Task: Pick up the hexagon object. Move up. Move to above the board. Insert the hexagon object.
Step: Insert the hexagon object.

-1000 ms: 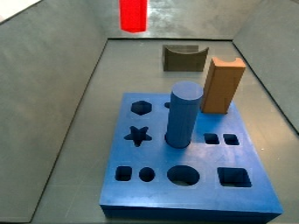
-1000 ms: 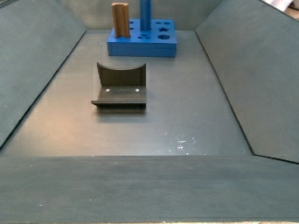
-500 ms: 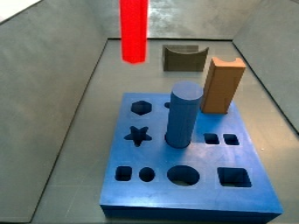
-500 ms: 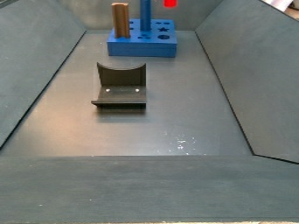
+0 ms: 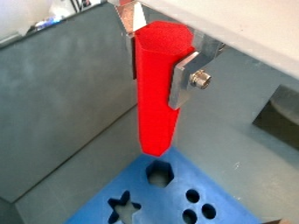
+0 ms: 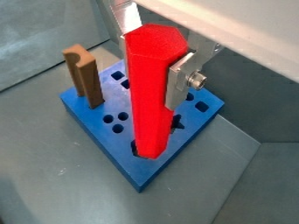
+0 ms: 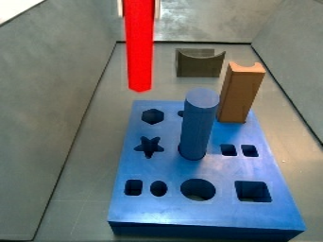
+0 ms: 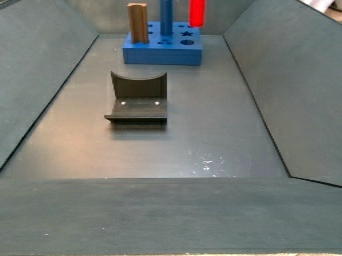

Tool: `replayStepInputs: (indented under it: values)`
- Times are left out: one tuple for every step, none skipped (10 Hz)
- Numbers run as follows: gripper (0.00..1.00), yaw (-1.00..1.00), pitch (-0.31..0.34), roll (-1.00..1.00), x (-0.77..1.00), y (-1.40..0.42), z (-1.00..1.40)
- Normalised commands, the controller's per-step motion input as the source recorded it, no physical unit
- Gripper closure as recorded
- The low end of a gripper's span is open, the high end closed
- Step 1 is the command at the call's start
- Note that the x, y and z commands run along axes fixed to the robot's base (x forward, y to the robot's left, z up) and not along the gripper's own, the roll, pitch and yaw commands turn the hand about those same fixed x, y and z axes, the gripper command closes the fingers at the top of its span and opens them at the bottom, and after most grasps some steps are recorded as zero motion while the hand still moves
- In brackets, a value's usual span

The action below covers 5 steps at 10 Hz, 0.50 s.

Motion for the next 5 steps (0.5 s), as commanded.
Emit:
replayStepInputs:
  values:
    - [1.00, 0.00, -0.209, 0.08, 0.00, -0.31, -0.83]
    - [1.00, 0.00, -0.146, 0.31, 0.00, -0.31, -0.66]
    - [1.00, 0.00, -0.046, 0.49, 0.00, -0.22, -0.40]
    - [1.00, 0.00, -0.004, 0.46, 0.00, -0.21, -0.46]
    - [1.00, 0.00, -0.021, 0.11, 0.06, -0.10, -0.52]
